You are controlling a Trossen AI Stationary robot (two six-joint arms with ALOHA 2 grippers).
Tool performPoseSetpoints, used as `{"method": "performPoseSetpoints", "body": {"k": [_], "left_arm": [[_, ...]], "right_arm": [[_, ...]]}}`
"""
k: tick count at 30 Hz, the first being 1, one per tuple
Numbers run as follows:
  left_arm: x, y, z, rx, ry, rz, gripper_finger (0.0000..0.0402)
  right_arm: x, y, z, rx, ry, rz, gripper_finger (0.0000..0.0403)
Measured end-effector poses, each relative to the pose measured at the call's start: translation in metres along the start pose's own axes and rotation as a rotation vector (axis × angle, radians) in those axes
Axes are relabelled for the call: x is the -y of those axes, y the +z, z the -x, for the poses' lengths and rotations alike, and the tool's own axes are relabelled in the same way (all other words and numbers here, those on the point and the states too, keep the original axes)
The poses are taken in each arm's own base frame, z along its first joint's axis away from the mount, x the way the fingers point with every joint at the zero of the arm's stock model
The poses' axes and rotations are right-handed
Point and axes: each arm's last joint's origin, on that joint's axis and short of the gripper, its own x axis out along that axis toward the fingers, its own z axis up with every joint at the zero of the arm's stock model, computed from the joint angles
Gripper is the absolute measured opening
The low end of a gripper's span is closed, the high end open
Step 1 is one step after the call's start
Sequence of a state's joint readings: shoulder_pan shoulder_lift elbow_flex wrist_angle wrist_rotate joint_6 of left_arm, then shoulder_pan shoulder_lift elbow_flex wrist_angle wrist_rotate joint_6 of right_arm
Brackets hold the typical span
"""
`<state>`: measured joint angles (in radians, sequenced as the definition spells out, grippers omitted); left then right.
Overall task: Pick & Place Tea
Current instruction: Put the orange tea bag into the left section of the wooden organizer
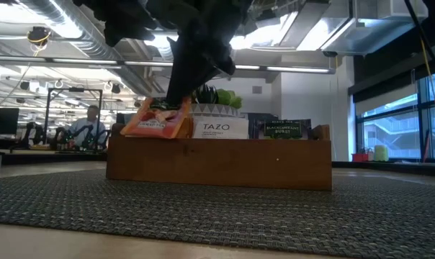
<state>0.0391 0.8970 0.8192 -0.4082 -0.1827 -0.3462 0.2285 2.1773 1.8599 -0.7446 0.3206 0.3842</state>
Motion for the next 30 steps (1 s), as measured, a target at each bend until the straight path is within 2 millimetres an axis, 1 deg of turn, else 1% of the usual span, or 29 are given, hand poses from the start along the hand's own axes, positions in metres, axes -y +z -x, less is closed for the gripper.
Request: {"method": "performPoseSetpoints", "body": {"k": [5,11,18,24,30], "left_arm": [[0.000,0.000,0.000,0.002,0.006,0.000,0.0148],[0.000,0.000,0.000,0.002,0.006,0.009,0.0148],[0.000,0.000,0.000,0.002,0.007,0.011,0.0148],[0.000,0.000,0.000,0.002,0.007,0.010,0.0148],[0.000,0.000,0.000,0.001,0.007,0.010,0.0148]], "right_arm": [[0.002,0.001,-0.001,0.007,0.000,-0.010,0.0000],[0.002,0.008,0.009,0.030,0.009,0.011,0.0000],[0.002,0.003,0.005,0.002,0.012,0.017,0.0001],[0.000,-0.001,-0.005,0.035,0.041,0.003,0.0018],[-0.001,-0.003,-0.008,0.027,0.060,-0.021,0.0022]]}}
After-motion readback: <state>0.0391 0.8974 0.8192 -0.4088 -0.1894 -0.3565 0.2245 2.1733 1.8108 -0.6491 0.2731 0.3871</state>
